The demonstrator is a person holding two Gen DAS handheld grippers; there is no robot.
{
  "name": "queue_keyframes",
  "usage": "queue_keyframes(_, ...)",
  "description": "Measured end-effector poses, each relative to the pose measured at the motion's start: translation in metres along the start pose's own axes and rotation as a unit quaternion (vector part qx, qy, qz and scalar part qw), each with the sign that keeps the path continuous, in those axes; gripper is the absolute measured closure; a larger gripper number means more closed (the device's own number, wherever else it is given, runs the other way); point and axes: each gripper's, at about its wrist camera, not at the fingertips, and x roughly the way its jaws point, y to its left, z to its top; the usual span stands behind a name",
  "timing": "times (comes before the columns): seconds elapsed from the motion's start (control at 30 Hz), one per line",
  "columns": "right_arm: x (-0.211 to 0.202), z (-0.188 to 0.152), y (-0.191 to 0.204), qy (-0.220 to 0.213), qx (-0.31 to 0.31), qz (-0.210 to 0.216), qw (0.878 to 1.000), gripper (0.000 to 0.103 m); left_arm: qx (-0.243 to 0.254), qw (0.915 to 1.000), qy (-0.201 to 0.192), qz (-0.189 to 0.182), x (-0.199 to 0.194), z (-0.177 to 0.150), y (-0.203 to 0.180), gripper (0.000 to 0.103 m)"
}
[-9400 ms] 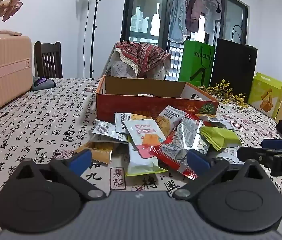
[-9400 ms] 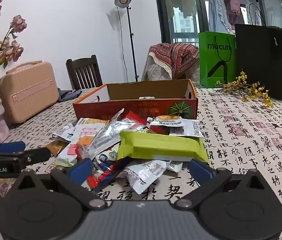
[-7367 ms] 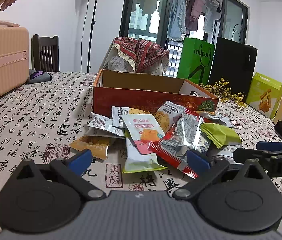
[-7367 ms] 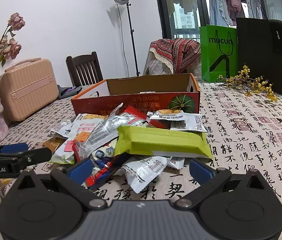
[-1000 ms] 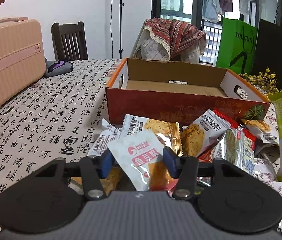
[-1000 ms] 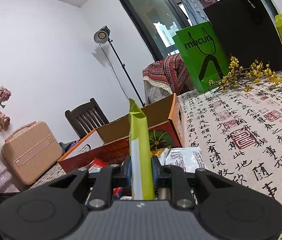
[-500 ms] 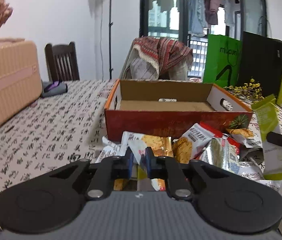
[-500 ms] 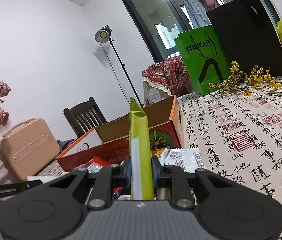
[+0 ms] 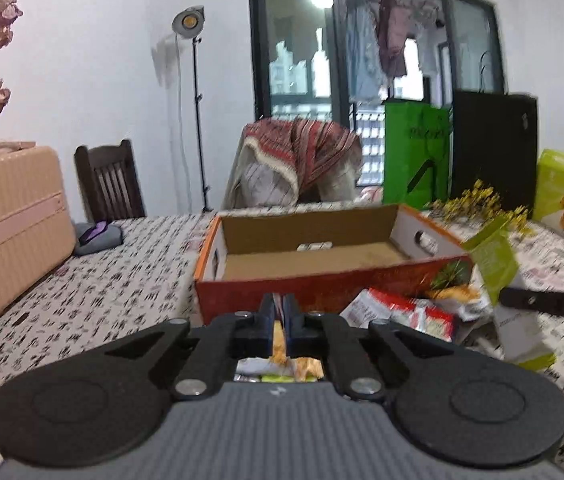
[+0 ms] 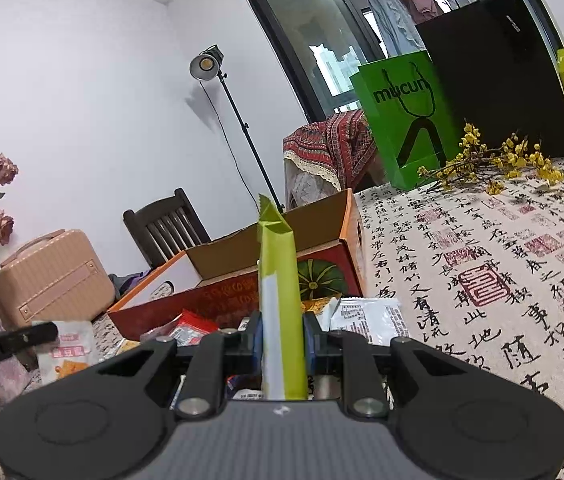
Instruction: Organize snacks
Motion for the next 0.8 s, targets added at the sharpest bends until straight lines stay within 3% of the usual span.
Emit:
queue_keyframes(0.23,-0.009,0.011,0.012,-0.016,-0.013,0.009,1.0,0.084,0.003,0.9999,-0.01,-0.008,-0.001,0.001,0.0,0.098)
queue_keyframes(0.47,-0.009,0.007,0.012,-0.005,-0.014,0.005,1.0,0.084,-0.039,0.9983,0.043,-0.011,0.016,-0.017,0.019,0.095)
queue_keyframes(0.53,-0.008,0.007,0.01,0.001,-0.014,-0.004,1.0,0.081,-0.052,0.997,0.057,-0.014,0.017,-0.023,0.027,0.079)
queue_keyframes(0.6,-0.008,0.006,0.009,0.008,-0.021,-0.028,0.999,0.076,-0.054,0.9968,0.058,-0.006,0.013,-0.029,0.033,0.044)
queue_keyframes(0.63,-0.008,0.007,0.008,0.011,-0.027,-0.043,0.999,0.06,-0.054,0.9969,0.057,0.001,0.011,-0.031,0.036,0.039)
queue_keyframes(0.67,-0.006,0.007,0.007,0.018,-0.036,-0.065,0.997,0.039,-0.054,0.9969,0.056,0.007,0.009,-0.033,0.039,0.034)
queue_keyframes(0.7,-0.004,0.007,0.007,0.027,-0.046,-0.085,0.995,0.03,-0.056,0.9968,0.056,0.009,0.007,-0.034,0.041,0.027)
queue_keyframes(0.73,-0.001,0.007,0.007,0.039,-0.055,-0.101,0.993,0.021,-0.061,0.9964,0.058,0.009,0.006,-0.035,0.045,0.023)
queue_keyframes(0.8,0.006,0.004,0.008,0.064,-0.07,-0.111,0.989,0.022,-0.064,0.9962,0.058,0.01,0.003,-0.037,0.05,0.016)
